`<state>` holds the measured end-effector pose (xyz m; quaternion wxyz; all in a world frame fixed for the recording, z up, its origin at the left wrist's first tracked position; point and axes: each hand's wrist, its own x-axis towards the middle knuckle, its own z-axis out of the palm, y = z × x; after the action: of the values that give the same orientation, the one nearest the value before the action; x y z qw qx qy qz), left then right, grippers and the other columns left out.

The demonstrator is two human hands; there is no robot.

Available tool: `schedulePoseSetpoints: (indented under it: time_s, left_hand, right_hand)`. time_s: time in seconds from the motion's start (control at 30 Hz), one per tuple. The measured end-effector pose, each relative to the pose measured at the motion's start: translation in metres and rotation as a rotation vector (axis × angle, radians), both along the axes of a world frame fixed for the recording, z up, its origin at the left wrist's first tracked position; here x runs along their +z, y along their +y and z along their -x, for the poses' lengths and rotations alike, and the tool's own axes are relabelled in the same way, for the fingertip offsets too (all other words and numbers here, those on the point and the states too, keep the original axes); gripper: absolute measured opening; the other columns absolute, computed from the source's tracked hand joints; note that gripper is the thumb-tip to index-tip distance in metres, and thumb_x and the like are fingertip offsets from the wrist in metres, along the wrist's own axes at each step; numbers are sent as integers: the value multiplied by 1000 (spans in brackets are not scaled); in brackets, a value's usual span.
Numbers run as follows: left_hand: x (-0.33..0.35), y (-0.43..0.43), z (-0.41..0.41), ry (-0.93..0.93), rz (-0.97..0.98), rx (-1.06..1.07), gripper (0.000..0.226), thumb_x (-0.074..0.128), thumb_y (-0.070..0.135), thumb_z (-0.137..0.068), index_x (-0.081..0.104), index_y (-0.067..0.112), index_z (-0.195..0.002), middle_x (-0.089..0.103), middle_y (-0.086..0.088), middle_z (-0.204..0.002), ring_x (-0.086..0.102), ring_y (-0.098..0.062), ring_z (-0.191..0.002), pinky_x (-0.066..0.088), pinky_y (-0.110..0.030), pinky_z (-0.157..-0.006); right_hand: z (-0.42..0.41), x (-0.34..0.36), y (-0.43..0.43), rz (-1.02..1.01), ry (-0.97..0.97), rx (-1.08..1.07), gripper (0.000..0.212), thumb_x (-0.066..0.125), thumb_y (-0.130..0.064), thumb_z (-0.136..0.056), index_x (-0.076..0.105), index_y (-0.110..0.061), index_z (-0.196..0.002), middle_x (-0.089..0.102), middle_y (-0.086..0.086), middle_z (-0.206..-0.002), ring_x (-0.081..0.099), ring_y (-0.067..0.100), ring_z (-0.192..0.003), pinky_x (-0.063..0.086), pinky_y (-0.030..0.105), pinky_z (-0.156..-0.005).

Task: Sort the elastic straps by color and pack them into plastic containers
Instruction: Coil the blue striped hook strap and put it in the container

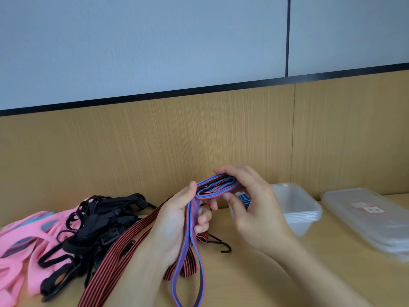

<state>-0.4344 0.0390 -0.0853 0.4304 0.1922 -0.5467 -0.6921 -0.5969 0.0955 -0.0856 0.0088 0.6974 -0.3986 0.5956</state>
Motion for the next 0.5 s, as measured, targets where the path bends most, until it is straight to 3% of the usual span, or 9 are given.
schedulePoseSetpoints:
  time_s: [0.23,0.33,0.5]
  left_hand:
    - [2,4,1,-15,26,126,39,37,21,-107,62,-7,-118,68,-22,-95,51,-20,-60,41,-26,-48]
    - [2,6,5,-23,8,181,42,37,23,-108,57,-10,-125,70,-29,-106,59,-25,-64,47,-29,-51]
    - [2,7,4,-12,-16,146,44,40,29,-107,57,-5,-129,72,-21,-106,68,-30,-78,53,-33,-58]
  right_hand:
    - [-1,-2,-1,11,-57,-84,51,62,11,-86,63,-23,-124,59,-11,-114,61,7,-99,41,9,-87]
    - [-4,-4,-2,18,-49,-86,50,64,8,-85,61,-22,-125,59,-10,-112,61,7,-96,41,9,-86]
    - [-8,-5,-3,24,-122,-76,45,65,-5,-86,53,-28,-123,62,-9,-108,61,10,-97,45,13,-85]
